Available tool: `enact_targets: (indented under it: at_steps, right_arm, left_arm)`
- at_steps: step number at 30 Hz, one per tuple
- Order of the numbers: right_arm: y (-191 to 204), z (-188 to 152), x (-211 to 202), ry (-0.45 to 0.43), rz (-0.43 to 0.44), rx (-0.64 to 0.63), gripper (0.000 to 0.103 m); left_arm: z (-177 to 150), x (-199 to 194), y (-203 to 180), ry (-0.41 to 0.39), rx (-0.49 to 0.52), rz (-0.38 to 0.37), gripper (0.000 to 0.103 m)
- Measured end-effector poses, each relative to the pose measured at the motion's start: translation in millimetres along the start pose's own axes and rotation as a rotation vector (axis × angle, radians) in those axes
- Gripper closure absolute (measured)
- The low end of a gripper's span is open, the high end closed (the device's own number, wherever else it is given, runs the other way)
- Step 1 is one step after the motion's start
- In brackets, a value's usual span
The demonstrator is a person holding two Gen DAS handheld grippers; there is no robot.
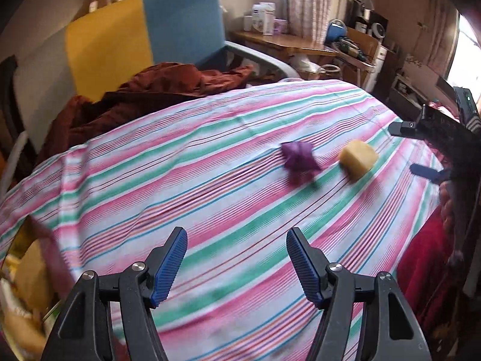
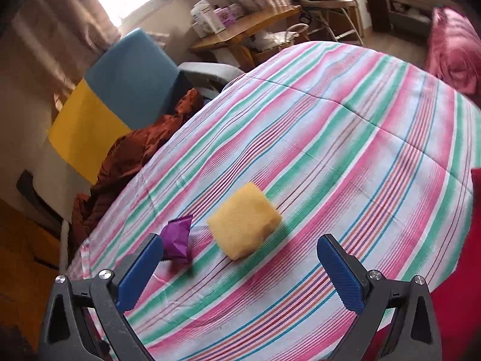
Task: Organize objects
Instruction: 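Grasp the purple packet with the left gripper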
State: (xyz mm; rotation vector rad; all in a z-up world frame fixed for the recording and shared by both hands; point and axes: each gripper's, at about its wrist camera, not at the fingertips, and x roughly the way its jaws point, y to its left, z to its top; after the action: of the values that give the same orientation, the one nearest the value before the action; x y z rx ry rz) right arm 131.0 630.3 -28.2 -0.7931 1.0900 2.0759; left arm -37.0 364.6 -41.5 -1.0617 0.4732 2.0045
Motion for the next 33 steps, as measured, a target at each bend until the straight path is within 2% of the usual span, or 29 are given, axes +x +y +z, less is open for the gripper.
enact_targets:
  at_steps: [9, 16, 23, 24, 25, 26, 29, 33]
  right_arm:
    - [-3, 0, 5, 0.03, 0.037, 0.033, 0.0]
    - [-2, -1, 7, 0.047, 0.061, 0.028, 0.0]
    - [1, -2, 10, 0.054, 0.058, 0.005, 0.0]
    - [1, -1, 11, 0.057, 0.058, 0.003, 0.0]
    - [1, -1, 12, 0.059, 0.058, 0.001, 0.0]
    - [2, -1, 13, 0.062, 0.059, -0.002, 0.0]
    - [2, -1, 13, 0.067, 0.061, -0.006, 0.0]
    - [5, -2, 18, 0.089, 0.047, -0.029, 0.0]
  left_arm:
    - [46, 53, -33, 0.055, 0.026, -0.102, 0.033]
    - [79, 89, -58, 0.071, 0.078, -0.116, 0.033]
    - [91, 138, -70, 0.147, 0.085, -0.084, 0.035]
    - [91, 144, -71, 0.157, 0.092, -0.078, 0.037]
    - [90, 149, -70, 0.167, 0.097, -0.083, 0.051]
    - [89, 150, -69, 0.168, 0.097, -0.078, 0.06]
    - [81, 142, -58, 0.144, 0.066, -0.103, 0.063]
    - [51, 118, -41, 0.134, 0.027, -0.098, 0.063]
